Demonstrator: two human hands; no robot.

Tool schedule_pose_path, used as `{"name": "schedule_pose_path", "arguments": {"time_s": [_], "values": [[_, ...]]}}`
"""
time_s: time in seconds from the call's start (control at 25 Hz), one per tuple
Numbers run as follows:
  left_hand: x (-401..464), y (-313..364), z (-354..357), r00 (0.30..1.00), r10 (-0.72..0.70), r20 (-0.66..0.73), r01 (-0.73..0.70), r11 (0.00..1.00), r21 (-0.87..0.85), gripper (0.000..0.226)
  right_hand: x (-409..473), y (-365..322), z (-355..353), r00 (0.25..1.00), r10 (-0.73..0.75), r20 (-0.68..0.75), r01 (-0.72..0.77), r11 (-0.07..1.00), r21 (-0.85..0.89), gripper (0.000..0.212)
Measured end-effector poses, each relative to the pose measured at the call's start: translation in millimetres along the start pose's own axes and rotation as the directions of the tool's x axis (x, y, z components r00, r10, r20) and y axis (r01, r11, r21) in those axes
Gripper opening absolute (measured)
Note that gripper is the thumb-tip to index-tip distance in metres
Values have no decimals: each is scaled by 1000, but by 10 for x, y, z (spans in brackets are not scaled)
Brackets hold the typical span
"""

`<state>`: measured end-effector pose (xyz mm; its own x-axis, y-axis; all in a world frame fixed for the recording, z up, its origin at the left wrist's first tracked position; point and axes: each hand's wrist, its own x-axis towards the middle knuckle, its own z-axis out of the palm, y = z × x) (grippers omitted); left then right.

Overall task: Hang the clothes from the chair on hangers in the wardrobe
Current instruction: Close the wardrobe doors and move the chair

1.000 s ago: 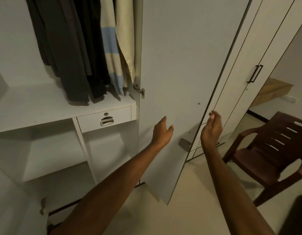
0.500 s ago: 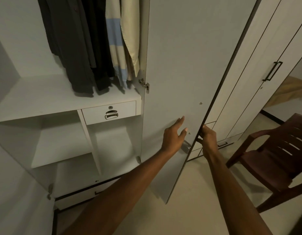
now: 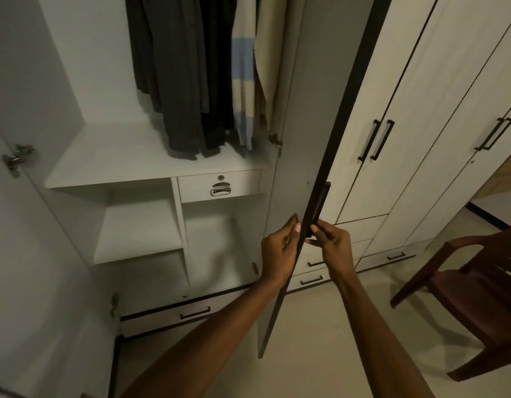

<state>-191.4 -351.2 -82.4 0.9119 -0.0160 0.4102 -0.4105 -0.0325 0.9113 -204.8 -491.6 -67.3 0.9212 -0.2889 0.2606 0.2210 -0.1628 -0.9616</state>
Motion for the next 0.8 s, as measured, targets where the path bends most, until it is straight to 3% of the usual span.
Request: {"name": "schedule_pose_path", "arguments": {"time_s": [0.16, 0.32, 0.48, 0.8], "values": [[67, -58, -653, 995, -66, -70, 60, 994, -87, 24, 1, -19, 713, 999, -5, 33, 5, 1000, -10, 23], [249, -141, -1283, 984, -114, -139, 112, 994, -18, 25, 106, -103, 1450, 993, -51, 110, 62, 993, -101, 23], [529, -183, -1766, 995, -78, -68, 84, 991, 104, 20, 246, -121, 1896, 990, -77, 116, 100, 974, -206, 26], [904, -513, -2080, 989, -63, -137, 96, 964, 250, 44, 465, -60, 2461, 989, -128, 80, 149, 909, -389, 24]]}}
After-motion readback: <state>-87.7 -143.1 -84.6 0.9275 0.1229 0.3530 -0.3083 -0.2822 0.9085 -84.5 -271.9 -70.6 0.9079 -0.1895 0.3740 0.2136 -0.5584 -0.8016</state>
